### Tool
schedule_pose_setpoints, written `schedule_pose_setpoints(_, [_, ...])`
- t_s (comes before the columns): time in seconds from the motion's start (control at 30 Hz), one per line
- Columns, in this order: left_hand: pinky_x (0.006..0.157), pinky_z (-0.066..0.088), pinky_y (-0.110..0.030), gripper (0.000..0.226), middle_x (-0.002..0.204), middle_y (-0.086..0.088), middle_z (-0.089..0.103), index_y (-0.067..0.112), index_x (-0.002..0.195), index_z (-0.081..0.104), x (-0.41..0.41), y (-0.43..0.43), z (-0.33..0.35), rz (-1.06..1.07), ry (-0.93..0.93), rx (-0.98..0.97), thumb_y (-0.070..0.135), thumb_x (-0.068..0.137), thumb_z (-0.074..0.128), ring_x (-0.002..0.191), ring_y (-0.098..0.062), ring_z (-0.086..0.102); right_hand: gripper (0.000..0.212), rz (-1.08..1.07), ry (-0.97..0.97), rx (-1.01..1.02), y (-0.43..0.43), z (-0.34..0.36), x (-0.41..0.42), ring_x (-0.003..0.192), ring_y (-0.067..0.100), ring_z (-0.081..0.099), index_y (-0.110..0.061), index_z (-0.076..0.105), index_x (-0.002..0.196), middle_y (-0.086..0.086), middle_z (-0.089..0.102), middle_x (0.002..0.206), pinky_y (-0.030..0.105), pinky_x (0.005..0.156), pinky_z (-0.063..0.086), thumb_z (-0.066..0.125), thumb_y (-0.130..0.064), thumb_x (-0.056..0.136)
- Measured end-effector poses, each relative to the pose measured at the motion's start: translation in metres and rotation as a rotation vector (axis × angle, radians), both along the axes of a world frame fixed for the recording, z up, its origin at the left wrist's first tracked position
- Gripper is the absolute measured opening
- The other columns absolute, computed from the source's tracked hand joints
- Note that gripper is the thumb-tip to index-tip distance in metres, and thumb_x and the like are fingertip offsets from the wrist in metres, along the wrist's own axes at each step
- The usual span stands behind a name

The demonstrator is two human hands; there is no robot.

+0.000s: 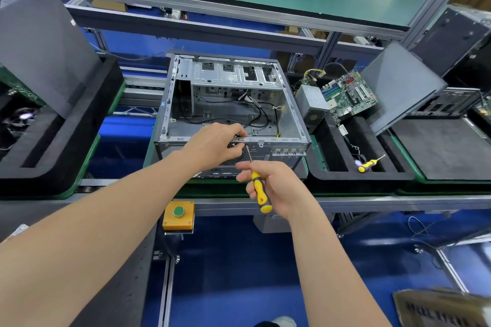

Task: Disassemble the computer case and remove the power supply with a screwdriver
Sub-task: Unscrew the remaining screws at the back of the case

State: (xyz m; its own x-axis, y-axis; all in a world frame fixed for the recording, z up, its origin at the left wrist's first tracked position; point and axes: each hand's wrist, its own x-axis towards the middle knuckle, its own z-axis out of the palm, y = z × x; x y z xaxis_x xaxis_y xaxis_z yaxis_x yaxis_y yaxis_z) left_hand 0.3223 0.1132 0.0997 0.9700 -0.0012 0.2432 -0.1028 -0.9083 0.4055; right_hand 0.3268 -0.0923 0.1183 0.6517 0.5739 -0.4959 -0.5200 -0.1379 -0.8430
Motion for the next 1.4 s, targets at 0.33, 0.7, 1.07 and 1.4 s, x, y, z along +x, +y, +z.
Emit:
schedule_pose_setpoints(0.33, [0.065,0.052,-0.041,0.025,0.094,0.003,0.069,0.024,0.11,0.044,0.0,0.0,-0.002,-0.001,-0.016,0.028,0.039,0.096,0.059,0.075,-0.019,0.061,0.018,-0.215,0.035,0.007,0.012,-0.015,-0.009,0.043,0.013,0.051,-0.01,0.081,0.11,0.005,0.078,0.084,0.024,0.044,0.046,0.068,-0.017,0.099])
schedule_pose_setpoints(0.7, [0.067,0.039,-0.031,0.033,0.107,0.004,0.066,0.021,0.124,0.059,0.004,0.001,-0.002,-0.017,-0.013,0.163,0.042,0.101,0.048,0.093,-0.018,0.062,0.031,-0.05,-0.807,-0.655,0.015,-0.014,-0.012,0.06,0.023,0.07,-0.03,0.063,0.073,-0.003,0.06,0.06,0.035,0.06,0.055,0.056,-0.034,0.102])
schedule_pose_setpoints(1.07, [0.071,0.044,-0.035,0.032,0.11,0.003,0.066,0.021,0.124,0.058,0.003,0.0,0.0,-0.01,-0.006,0.158,0.041,0.101,0.048,0.095,-0.02,0.061,0.03,-0.059,0.172,0.168,0.006,-0.001,0.001,0.06,0.014,0.056,0.01,0.065,0.125,0.008,0.067,0.079,0.025,0.053,0.049,0.048,-0.006,0.106])
schedule_pose_setpoints(1.4, [0.076,0.048,-0.037,0.036,0.117,0.003,0.066,0.022,0.128,0.056,0.004,0.004,-0.003,-0.022,0.005,0.157,0.044,0.101,0.047,0.1,-0.02,0.062,0.016,-0.191,0.07,0.112,0.008,-0.015,-0.004,0.095,0.035,0.079,0.008,0.07,0.114,0.025,0.078,0.103,0.035,0.075,0.065,0.063,0.003,0.1])
